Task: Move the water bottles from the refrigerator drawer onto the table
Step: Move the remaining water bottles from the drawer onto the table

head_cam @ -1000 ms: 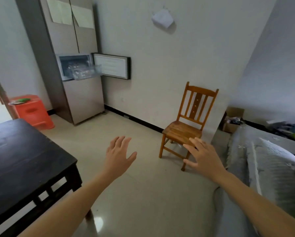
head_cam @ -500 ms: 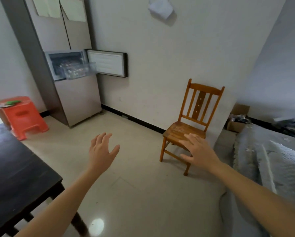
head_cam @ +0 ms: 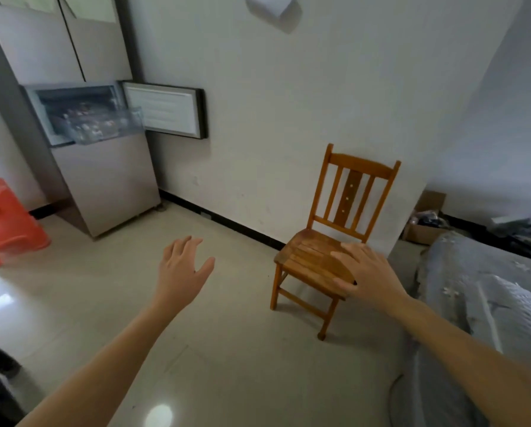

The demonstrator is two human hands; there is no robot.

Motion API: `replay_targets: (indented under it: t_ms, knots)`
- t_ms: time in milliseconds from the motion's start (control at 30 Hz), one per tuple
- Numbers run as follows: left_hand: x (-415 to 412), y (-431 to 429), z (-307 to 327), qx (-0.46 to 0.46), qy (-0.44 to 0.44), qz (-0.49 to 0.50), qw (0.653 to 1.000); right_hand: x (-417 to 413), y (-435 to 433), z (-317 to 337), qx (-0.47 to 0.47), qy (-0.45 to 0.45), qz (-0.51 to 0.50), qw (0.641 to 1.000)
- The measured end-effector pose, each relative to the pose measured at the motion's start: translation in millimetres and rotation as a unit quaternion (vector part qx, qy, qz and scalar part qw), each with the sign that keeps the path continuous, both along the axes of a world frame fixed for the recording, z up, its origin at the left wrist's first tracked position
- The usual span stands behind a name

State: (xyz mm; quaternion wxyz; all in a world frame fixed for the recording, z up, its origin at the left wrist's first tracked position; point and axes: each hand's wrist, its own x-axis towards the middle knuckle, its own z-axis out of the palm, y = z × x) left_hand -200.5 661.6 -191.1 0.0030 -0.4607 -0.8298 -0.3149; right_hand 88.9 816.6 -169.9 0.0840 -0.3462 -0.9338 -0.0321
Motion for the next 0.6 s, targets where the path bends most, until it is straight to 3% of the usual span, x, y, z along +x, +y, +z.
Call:
replay_targets:
  t_ms: [200, 400, 600]
  knots:
    - [-4, 96, 11, 0.014, 0.001, 0.09, 0.996, -26, 133, 5, -0.013, 0.006, 0.057, 0.998]
    - [-22, 132, 32, 0.041, 0.008, 0.171, 0.984, -107, 226, 9, -0.022, 0.014, 0.159, 0.987]
    - [-72, 117, 32, 0.042, 0.035, 0.281, 0.958, -225, 265, -12, 0.032, 0.075, 0.331, 0.94]
